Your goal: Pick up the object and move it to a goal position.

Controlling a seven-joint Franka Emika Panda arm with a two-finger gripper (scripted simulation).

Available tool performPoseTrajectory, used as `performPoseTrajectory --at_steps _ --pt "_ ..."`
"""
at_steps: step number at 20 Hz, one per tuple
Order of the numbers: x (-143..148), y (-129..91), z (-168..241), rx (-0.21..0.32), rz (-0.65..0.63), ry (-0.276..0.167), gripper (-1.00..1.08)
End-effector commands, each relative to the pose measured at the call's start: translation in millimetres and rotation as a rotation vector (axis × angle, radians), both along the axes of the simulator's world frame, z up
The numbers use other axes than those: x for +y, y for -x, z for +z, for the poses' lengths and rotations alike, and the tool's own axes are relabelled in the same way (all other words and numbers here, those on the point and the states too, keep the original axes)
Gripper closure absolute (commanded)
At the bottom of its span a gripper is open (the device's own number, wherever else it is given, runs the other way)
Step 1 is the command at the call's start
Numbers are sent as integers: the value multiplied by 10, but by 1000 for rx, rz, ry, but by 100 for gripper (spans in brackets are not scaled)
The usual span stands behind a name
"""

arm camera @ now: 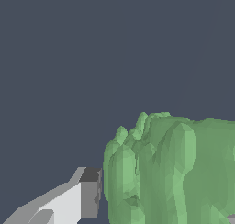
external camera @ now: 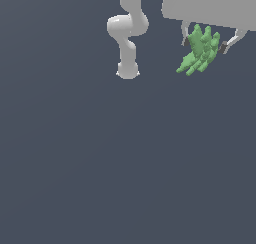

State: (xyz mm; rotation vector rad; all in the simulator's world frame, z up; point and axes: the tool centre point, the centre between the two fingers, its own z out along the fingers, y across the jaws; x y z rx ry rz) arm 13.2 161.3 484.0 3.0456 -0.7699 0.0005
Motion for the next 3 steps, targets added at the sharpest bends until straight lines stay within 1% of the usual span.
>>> performPoseTrajectory --at_steps 1,3 --pt "3 -7 16 0 0 0 108" --pt "4 -8 17 0 0 0 108"
